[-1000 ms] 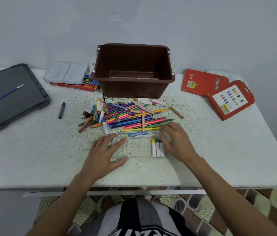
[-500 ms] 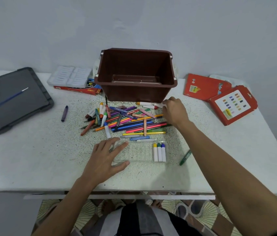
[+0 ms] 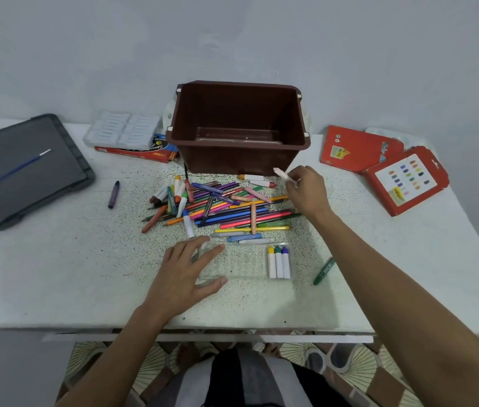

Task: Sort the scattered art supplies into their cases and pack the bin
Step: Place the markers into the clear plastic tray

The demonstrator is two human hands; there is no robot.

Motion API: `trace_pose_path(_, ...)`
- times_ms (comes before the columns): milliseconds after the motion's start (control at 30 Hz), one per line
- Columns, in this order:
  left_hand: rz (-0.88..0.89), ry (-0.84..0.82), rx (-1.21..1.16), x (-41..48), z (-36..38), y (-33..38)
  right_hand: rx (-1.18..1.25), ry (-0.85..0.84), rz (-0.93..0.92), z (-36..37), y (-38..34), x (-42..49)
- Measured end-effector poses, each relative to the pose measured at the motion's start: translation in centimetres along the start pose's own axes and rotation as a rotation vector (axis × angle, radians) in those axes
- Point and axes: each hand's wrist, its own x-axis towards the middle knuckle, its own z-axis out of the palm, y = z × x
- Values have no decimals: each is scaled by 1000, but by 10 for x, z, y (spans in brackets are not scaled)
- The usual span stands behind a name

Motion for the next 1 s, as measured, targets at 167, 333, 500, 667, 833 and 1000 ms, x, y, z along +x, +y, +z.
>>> trace_pose_path(167, 4, -2, 13, 0, 0, 0, 369, -78, 125, -10, -12, -40)
trace_pose_path(333, 4, -12, 22, 0, -1, 0, 524, -235, 85, -13, -9, -79)
trace_pose_path(500, 7, -5, 34, 0, -1, 0, 530, -329, -2, -16, -8, -112)
trace_pose_path(667, 18, 2, 45, 0, -1, 1, 409, -358, -64, -14, -8, -129)
trace_pose_path(833, 23, 2, 49, 1, 0, 0, 291, -336, -122, -4, -5, -137)
trace_pose_path(1000, 17, -4, 52, 0, 0, 0, 82, -283, -260, 4, 2, -139)
